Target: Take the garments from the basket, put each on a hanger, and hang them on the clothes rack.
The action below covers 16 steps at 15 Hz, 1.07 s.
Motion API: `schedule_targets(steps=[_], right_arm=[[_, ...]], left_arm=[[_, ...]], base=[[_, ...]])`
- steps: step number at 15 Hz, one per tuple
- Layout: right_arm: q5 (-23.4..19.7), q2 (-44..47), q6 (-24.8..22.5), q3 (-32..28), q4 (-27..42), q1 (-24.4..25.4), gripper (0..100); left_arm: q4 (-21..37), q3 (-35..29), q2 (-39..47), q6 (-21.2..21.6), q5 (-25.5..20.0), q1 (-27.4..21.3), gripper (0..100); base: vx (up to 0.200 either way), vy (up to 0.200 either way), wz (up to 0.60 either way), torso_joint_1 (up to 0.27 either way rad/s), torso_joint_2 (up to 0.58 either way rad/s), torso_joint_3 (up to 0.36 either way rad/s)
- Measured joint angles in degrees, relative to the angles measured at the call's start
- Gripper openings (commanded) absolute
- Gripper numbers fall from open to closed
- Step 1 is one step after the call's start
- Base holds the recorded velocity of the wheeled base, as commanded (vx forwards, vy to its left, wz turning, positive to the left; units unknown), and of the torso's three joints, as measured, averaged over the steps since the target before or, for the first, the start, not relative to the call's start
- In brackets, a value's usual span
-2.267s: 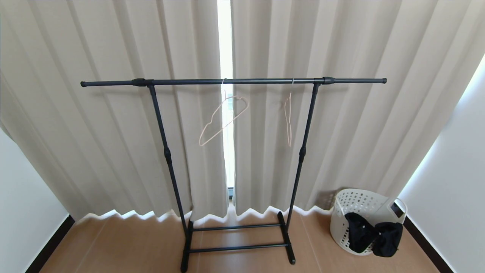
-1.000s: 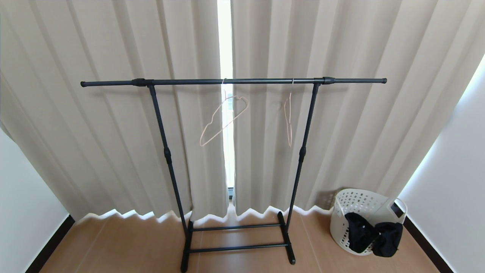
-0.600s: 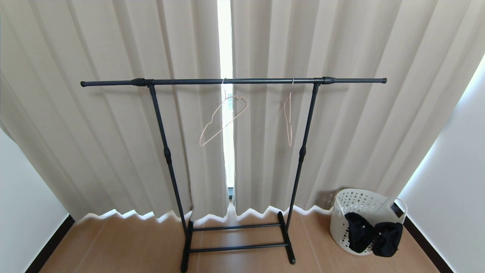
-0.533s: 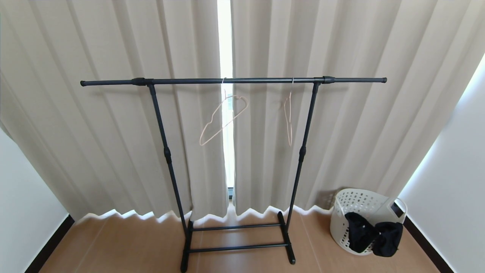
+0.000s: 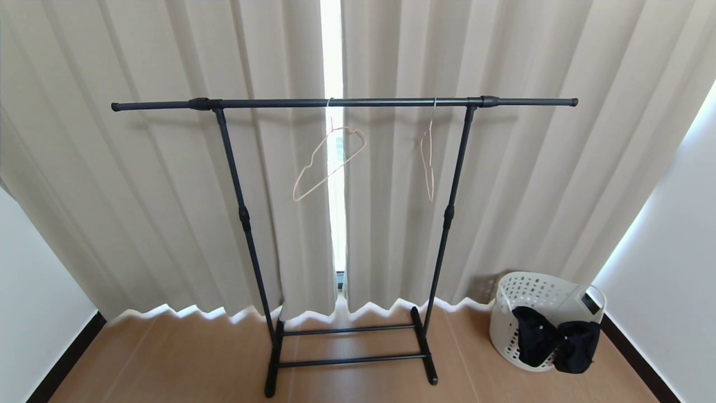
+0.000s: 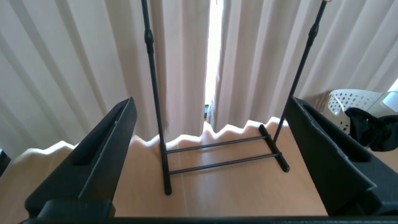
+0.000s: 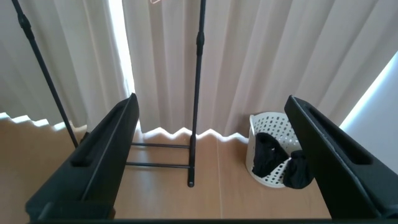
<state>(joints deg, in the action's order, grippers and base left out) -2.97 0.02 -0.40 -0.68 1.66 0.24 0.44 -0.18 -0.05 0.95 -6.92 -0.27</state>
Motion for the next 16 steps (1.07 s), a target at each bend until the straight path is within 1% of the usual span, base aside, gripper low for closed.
schedule_targets(steps=[5, 11, 16], right_arm=[[0.0, 0.0, 0.1, 0.0, 0.0, 0.0, 100], [-0.1, 0.0, 0.2, 0.0, 0.1, 0.0, 100], [-0.1, 0.0, 0.2, 0.0, 0.0, 0.0, 100]], left_arm=[[0.0, -0.1, 0.0, -0.3, 0.0, 0.0, 100], [0.1, -0.2, 0.0, -0.4, 0.0, 0.0, 100], [0.1, -0.2, 0.0, -0.4, -0.1, 0.0, 100]], base=[[0.0, 0.0, 0.0, -0.188, 0.45, 0.256], [0.0, 0.0, 0.0, -0.215, 0.55, 0.331], [0.0, 0.0, 0.0, -0.181, 0.52, 0.33]])
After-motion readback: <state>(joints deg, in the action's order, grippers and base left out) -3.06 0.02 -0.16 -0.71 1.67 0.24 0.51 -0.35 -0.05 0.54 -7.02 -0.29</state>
